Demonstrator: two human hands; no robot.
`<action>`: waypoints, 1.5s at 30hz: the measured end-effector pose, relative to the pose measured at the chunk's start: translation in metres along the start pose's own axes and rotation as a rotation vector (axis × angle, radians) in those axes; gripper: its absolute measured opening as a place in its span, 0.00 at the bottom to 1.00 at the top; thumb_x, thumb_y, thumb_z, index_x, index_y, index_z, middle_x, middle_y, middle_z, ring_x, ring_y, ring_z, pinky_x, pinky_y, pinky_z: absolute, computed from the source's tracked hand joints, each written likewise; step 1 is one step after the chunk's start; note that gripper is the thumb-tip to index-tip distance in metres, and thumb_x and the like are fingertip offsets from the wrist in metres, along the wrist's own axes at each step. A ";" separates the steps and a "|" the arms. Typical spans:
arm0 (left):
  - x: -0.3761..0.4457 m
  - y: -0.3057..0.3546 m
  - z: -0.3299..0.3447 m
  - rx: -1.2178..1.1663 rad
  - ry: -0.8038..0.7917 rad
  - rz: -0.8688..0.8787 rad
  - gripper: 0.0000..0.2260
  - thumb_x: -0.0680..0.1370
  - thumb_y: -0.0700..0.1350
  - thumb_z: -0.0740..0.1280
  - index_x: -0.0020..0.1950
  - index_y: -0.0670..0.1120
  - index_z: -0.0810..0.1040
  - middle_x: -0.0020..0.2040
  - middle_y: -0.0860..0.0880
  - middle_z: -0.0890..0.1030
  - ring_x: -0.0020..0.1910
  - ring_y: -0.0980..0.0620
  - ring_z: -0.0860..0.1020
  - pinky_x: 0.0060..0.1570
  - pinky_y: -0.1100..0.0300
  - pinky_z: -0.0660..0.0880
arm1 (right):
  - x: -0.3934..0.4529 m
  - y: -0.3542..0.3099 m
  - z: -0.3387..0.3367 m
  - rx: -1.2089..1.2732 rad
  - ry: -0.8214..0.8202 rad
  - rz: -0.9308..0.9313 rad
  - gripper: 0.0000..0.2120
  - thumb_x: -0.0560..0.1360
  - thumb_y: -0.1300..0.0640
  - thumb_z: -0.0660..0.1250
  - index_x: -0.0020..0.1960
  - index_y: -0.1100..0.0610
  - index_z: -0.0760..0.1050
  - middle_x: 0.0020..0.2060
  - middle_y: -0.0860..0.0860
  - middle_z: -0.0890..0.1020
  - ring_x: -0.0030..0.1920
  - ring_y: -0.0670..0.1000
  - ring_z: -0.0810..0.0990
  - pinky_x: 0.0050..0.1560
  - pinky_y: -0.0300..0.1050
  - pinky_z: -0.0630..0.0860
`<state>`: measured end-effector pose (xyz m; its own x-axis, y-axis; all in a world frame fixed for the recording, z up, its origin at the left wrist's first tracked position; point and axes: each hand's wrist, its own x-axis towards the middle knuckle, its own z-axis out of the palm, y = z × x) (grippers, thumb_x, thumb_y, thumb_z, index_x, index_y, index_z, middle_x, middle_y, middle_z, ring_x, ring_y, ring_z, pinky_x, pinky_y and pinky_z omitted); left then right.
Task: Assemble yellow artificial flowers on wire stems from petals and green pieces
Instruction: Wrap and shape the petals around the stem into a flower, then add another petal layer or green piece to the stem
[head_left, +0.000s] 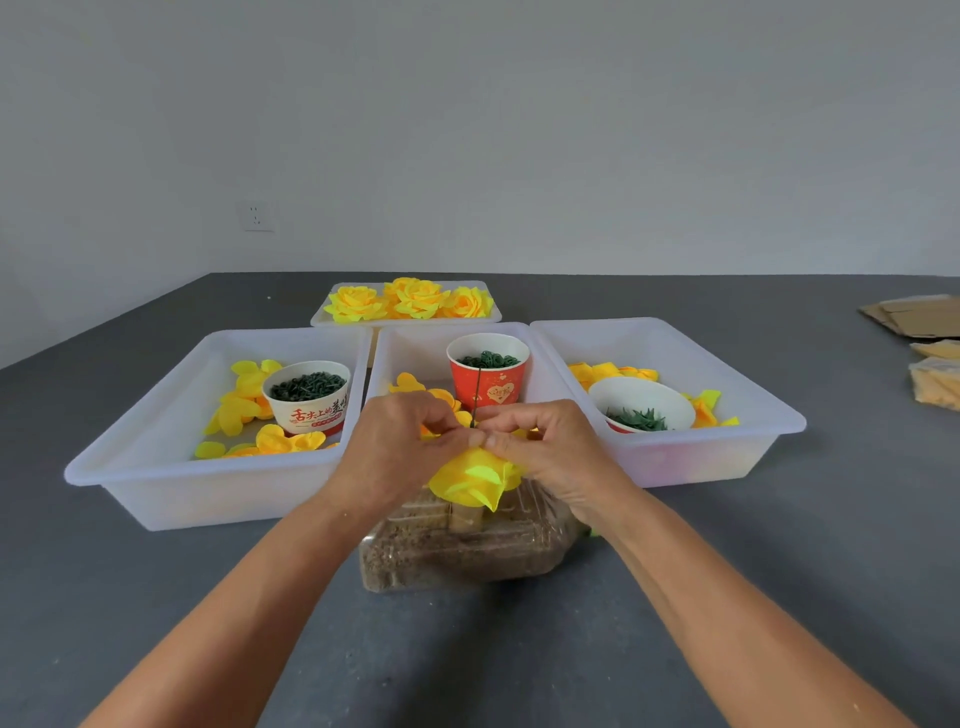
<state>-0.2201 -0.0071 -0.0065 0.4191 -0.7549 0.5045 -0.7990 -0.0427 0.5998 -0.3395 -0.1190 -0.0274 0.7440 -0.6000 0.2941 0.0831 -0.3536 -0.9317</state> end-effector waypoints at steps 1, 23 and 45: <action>0.001 0.001 0.000 -0.015 -0.013 -0.009 0.05 0.70 0.44 0.75 0.37 0.44 0.83 0.34 0.53 0.80 0.35 0.60 0.75 0.37 0.74 0.67 | 0.000 -0.001 -0.002 0.004 -0.002 0.008 0.08 0.70 0.64 0.72 0.40 0.51 0.83 0.46 0.45 0.83 0.50 0.43 0.80 0.51 0.39 0.77; 0.005 0.001 0.001 -0.107 -0.102 -0.067 0.05 0.70 0.41 0.74 0.36 0.49 0.80 0.35 0.57 0.79 0.36 0.62 0.75 0.37 0.76 0.68 | 0.085 0.053 -0.124 -1.361 -0.063 0.776 0.18 0.74 0.58 0.64 0.62 0.64 0.71 0.59 0.60 0.74 0.62 0.58 0.73 0.56 0.48 0.72; 0.006 -0.004 0.003 -0.106 -0.086 -0.032 0.01 0.71 0.42 0.73 0.41 0.45 0.83 0.37 0.57 0.79 0.38 0.64 0.76 0.39 0.76 0.69 | 0.078 0.055 -0.142 -1.101 0.322 0.560 0.08 0.70 0.61 0.66 0.34 0.60 0.70 0.21 0.48 0.78 0.29 0.46 0.76 0.28 0.39 0.66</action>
<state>-0.2158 -0.0135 -0.0082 0.4018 -0.8076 0.4316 -0.7337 -0.0019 0.6795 -0.3714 -0.2874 -0.0256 0.2928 -0.9507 0.1018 -0.8945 -0.3100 -0.3220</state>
